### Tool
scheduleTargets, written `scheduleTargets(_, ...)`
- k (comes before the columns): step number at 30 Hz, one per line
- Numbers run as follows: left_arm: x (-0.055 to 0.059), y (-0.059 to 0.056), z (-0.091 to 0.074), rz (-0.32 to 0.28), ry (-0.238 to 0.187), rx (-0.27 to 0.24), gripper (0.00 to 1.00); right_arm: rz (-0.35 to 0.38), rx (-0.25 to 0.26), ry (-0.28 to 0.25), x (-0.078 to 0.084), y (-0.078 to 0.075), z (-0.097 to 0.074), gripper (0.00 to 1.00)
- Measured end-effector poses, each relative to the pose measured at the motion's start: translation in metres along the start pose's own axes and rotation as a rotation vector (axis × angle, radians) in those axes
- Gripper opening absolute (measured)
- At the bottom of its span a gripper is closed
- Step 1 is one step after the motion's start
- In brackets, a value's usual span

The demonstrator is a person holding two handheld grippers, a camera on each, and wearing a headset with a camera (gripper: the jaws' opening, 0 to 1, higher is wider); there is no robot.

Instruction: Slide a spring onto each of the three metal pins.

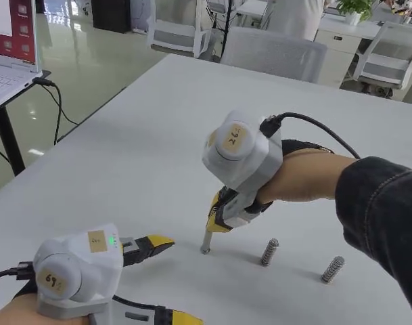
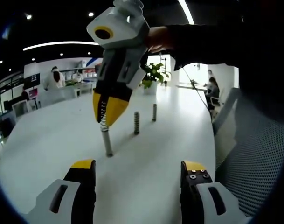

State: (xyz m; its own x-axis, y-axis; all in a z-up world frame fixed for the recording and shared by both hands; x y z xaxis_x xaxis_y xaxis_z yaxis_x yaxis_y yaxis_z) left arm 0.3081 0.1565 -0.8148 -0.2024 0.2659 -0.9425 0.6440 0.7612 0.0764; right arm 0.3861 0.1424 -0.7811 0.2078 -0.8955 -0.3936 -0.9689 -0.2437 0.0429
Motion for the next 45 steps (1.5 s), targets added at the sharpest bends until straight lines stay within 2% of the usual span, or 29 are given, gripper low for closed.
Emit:
scheduleTargets(15,0.002,0.001,0.0,-0.008,0.001,0.001,0.68,0.026,-0.024,0.038,0.006,-0.003,0.02,0.09)
scheduleTargets(31,0.003,0.001,0.0,-0.013,0.003,0.001,0.67,0.07,-0.037,0.077,0.021,-0.002,0.041,0.09)
scheduleTargets(45,0.004,0.001,0.0,-0.019,0.006,0.003,0.67,0.103,-0.047,0.069,0.027,-0.001,0.05,0.09)
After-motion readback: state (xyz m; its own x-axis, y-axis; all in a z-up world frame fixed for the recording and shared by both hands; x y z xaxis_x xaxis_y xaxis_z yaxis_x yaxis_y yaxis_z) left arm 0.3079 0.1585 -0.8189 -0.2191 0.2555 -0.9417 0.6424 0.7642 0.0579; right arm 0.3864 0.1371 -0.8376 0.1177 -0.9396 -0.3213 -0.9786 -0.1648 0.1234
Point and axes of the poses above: the centre of the closed fingertips' face, and the gripper's own axes: z roughly forward along the fingers, y roughly to its left, x roughly out of its underside, the point moved 2 cm from there along -z, roughly backward along the fingers, and after that the axes turned 11 degrees about -x, right-handed, at the moved point
